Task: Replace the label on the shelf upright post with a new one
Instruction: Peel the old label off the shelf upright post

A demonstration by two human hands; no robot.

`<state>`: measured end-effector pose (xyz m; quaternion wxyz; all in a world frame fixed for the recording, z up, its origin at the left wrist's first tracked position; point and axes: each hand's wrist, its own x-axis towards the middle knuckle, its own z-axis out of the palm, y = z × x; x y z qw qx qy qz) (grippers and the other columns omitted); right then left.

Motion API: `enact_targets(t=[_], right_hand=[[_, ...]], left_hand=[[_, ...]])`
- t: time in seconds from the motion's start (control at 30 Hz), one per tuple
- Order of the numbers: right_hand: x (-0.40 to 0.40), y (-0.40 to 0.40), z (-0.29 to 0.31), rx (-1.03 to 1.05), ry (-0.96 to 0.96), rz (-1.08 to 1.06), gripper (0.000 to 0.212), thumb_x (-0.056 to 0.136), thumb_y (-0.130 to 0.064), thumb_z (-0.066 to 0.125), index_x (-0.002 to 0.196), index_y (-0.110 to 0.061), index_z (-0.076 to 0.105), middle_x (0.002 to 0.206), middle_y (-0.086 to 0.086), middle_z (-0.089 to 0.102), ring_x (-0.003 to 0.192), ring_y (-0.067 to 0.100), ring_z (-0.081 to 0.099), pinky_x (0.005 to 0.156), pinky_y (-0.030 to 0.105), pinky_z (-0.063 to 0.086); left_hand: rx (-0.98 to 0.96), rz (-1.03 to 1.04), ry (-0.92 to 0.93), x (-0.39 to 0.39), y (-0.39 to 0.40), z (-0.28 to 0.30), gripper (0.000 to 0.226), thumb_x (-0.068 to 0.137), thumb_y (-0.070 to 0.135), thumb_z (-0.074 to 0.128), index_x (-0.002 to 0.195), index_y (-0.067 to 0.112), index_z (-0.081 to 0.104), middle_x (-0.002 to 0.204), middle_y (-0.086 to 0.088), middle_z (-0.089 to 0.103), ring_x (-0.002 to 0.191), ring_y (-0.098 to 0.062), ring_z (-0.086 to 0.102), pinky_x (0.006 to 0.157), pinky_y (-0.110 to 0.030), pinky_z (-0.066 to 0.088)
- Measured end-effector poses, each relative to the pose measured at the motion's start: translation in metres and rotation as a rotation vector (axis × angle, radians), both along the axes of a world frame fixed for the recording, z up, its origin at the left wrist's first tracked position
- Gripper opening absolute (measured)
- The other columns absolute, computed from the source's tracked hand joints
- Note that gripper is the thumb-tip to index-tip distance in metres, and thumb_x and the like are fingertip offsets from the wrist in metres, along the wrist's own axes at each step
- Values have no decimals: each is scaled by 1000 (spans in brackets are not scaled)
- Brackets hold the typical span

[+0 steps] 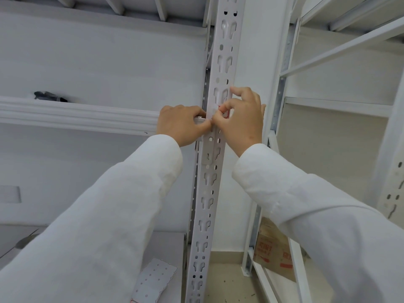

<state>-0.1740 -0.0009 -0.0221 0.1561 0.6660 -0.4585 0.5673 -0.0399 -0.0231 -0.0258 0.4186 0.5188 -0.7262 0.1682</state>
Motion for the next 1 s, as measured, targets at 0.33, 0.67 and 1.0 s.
enact_targets(t=[0.33, 0.67, 1.0], right_hand=[[-9, -7, -5, -78, -4, 79, 10, 80, -18, 63, 74, -12, 67, 129, -1, 56, 124, 17, 42, 98, 32, 34], [-10, -11, -15, -143, 32, -25, 13, 80, -31, 66, 81, -18, 70, 132, -1, 54, 129, 22, 38, 106, 45, 32], [-8, -9, -12, -80, 72, -103, 16, 84, -30, 61, 72, -21, 68, 135, -7, 53, 137, 15, 26, 113, 53, -3]], left_hand=[[-14, 3, -12, 0, 1, 0, 37, 86, 53, 43, 105, 29, 64, 98, -1, 71, 100, -23, 59, 90, -36, 32], [-18, 1, -5, -1, 0, -1, 39, 87, 56, 40, 104, 30, 63, 97, -2, 69, 102, -23, 57, 93, -35, 31], [-25, 4, -9, -1, 1, -1, 38, 87, 53, 42, 105, 28, 63, 97, -1, 70, 100, -23, 57, 90, -35, 31]])
